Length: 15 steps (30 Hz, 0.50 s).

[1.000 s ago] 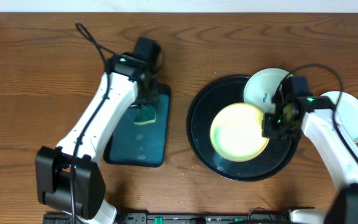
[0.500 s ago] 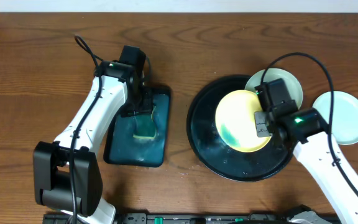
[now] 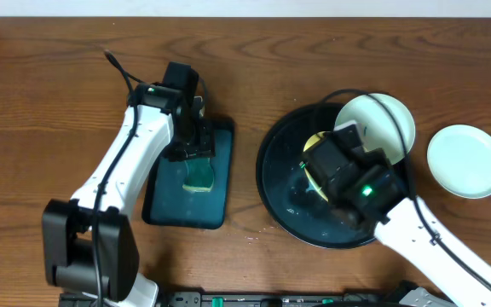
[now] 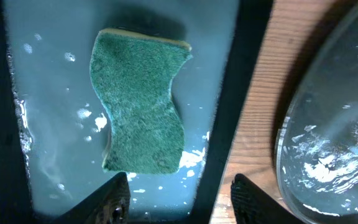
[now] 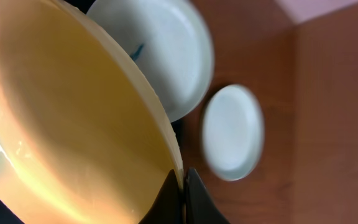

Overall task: Clean dirty plates on tray and stack at the side
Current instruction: 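Lift the yellow plate with the right gripper and carry it right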

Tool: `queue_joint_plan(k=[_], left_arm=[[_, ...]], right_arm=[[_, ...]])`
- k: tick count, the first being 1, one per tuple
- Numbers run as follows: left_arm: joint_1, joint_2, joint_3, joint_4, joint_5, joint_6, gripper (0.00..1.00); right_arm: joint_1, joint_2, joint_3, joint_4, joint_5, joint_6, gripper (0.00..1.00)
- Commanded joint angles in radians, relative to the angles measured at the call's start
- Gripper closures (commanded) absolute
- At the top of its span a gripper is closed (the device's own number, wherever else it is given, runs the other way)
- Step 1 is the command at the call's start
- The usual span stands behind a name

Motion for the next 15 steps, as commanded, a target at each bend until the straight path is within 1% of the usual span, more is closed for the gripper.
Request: queue_joint_plan(k=[1, 6, 12, 15], left_arm=[[0.005, -0.072, 0.006, -0.005, 0.013, 0.024, 0.44], [0.005, -0.106, 0.006, -0.005, 0.012, 0.023, 0.38], [0.005, -0.107, 0.006, -0.011, 0.012, 0.023, 0.37], [0.005, -0.107, 0.006, -0.011, 0.013, 0.023, 0.33]], right_arm=[[0.074, -0.012, 0.029, -0.009, 0.208, -0.006, 0.99], [0.147, -0.012, 0.029, -0.009, 0.253, -0.006, 0.99], [0.2, -0.012, 0.03, -0.008, 0.334, -0.006, 0.99], [0.217, -0.012, 0.03, -0.007, 0.362, -0.006, 0.99]])
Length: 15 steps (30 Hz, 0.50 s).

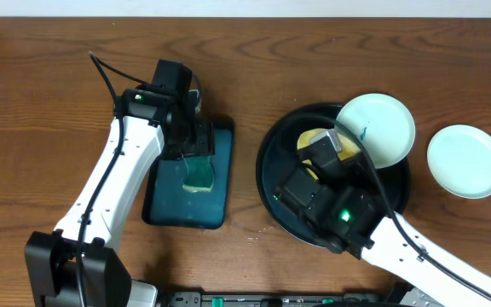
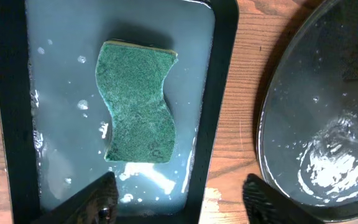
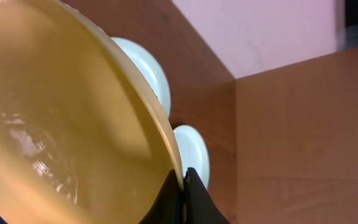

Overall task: Clean dirty plates on tray and stack at the side
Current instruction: 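Lift the yellow plate with the right gripper and carry it right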

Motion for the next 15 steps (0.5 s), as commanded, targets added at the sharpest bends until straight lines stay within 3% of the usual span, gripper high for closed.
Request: queue_joint_plan(k=[1, 4, 15], left_arm=[[0.005, -0.006, 0.006, -0.004, 0.008, 0.016, 0.31], [0.005, -0.006, 0.006, -0.003, 0.008, 0.016, 0.26], [0.005, -0.006, 0.006, -0.003, 0.008, 0.016, 0.24]], right_arm=[[0.026, -0.012, 0.03, 0.003, 0.1, -0.002, 0.99], [0.026, -0.012, 0.031, 0.003, 0.1, -0.002, 0.99], [0.026, -0.012, 0.031, 0.01, 0.101, -0.002, 0.99]])
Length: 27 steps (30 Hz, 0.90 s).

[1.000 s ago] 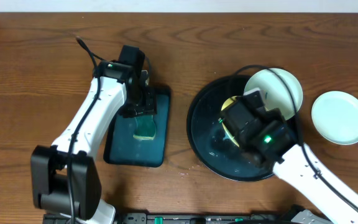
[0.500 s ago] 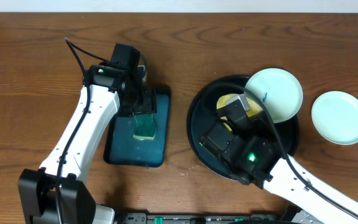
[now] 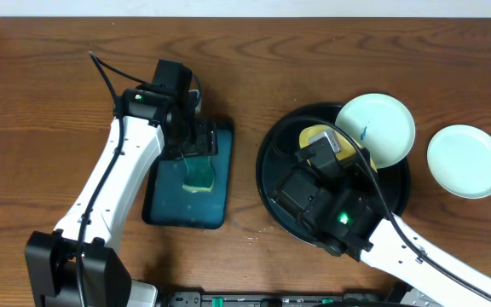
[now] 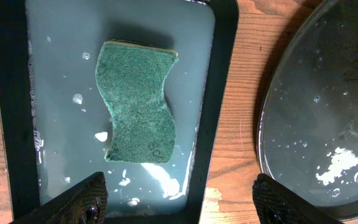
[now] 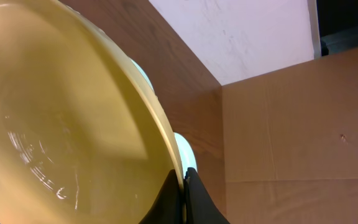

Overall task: Clean dirty plates on tray and stack at the side
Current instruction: 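Lift the yellow plate with the right gripper and carry it right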

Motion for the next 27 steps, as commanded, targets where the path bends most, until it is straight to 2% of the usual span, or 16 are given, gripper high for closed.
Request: queue_joint_plan(k=[1, 15, 18, 22, 27], left_arm=[[0.005, -0.006, 0.006, -0.003, 0.008, 0.013, 0.22], [0.005, -0.006, 0.006, -0.003, 0.008, 0.013, 0.2], [0.005, -0.006, 0.006, -0.003, 0.008, 0.013, 0.19], [0.005, -0.006, 0.006, -0.003, 0.008, 0.013, 0.19], [0.005, -0.006, 0.006, -0.003, 0.008, 0.013, 0.19]], right_arm=[[0.011, -0.012, 0.03, 0.004, 0.05, 0.005, 0.99], [0.008, -0.012, 0.03, 0.034, 0.035, 0.036, 0.99], [-0.015, -0.012, 0.03, 0.034, 0.008, 0.101, 0.99], [-0.123, -0.012, 0.03, 0.041, -0.175, 0.188, 0.99], [-0.396, -0.012, 0.036, 0.056, -0.579, 0.167, 0.99]])
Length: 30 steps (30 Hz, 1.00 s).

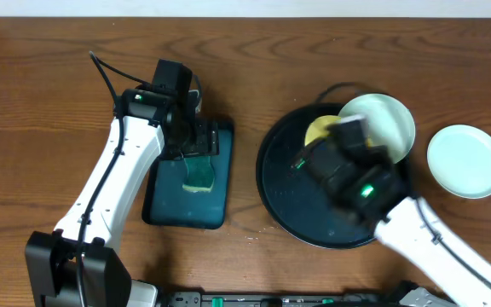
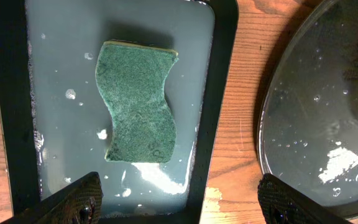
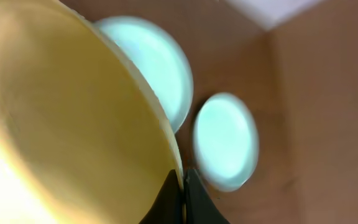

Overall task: Clean dirty plates on tray and stack at the side
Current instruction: 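Lift the yellow plate with the right gripper and carry it right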

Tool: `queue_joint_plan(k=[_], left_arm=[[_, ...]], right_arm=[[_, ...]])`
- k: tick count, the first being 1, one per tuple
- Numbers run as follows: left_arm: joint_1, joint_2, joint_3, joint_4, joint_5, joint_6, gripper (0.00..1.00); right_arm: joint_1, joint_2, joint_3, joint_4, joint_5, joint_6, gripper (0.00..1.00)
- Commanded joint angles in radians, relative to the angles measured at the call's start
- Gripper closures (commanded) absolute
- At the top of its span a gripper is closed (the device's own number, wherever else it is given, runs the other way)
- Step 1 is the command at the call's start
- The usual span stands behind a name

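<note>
My right gripper is shut on the rim of a yellow plate, held over the round black tray; in the overhead view the yellow plate peeks out beside the arm. A pale green plate leans on the tray's far right rim. Another pale green plate lies on the table to the right. My left gripper hangs open above the black rectangular water tray, where a green sponge lies.
Soapy water fills the rectangular tray, and water pools in the round tray. A black cable runs over the table at the far left. The wooden table lies all around.
The right arm has shifted right and toward the far side of the round tray with the yellow plate, which now faces the two green plates. The left gripper stands slightly wider open.
The right gripper held the yellow plate over the round tray throughout, first near its middle, then nearer its left, now back toward the right. The left gripper was low over the sponge at first, then higher, and has stayed there, open.
</note>
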Motion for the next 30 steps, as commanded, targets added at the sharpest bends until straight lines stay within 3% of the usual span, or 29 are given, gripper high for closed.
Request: queue_joint_plan(k=[1, 7, 10, 20, 30], left_arm=[[0.005, -0.006, 0.006, -0.003, 0.008, 0.01, 0.19], [0.005, -0.006, 0.006, -0.003, 0.008, 0.01, 0.19], [0.005, -0.006, 0.006, -0.003, 0.008, 0.01, 0.19], [0.005, -0.006, 0.006, -0.003, 0.008, 0.01, 0.19], [0.005, -0.006, 0.006, -0.003, 0.008, 0.01, 0.19]], right_arm=[[-0.188, -0.012, 0.032, 0.001, -0.347, 0.019, 0.99], [-0.562, -0.013, 0.094, 0.017, -0.8, -0.101, 0.99], [-0.74, -0.013, 0.102, 0.051, -0.902, -0.111, 0.99], [-1.24, 0.121, 0.102, 0.148, -0.926, 0.003, 0.99], [-1.429, 0.365, 0.102, 0.211, -0.925, 0.04, 0.99]])
